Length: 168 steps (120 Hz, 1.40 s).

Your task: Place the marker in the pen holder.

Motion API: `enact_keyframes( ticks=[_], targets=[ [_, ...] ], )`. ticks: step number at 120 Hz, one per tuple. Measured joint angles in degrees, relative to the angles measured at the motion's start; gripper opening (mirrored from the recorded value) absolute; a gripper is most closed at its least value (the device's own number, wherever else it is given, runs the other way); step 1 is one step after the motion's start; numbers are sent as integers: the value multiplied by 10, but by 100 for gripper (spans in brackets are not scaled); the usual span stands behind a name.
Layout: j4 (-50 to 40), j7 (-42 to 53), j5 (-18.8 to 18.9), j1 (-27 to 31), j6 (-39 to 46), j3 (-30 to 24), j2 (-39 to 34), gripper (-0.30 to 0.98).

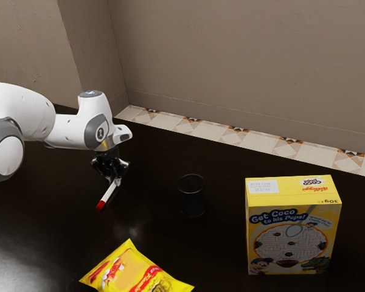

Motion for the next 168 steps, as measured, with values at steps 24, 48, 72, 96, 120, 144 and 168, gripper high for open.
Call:
enact_keyframes(
  ticks=[24, 48, 72, 96, 120, 144, 168],
  targets=[
    [-12, -11, 11, -18, -10, -7, -78, -6],
    [-19, -12, 17, -107, -38, -31, -198, -9],
    [32, -11, 19, -164, -48, -32, -195, -10],
    [136, -11, 19, -176, -51, -32, -93, -10],
    [165, -12, 17, -189, -51, -32, -58, -10],
    [164, -16, 16, -191, -48, -33, -30, -10],
    [123, -20, 15, -191, -47, -38, -20, -10]
  ],
)
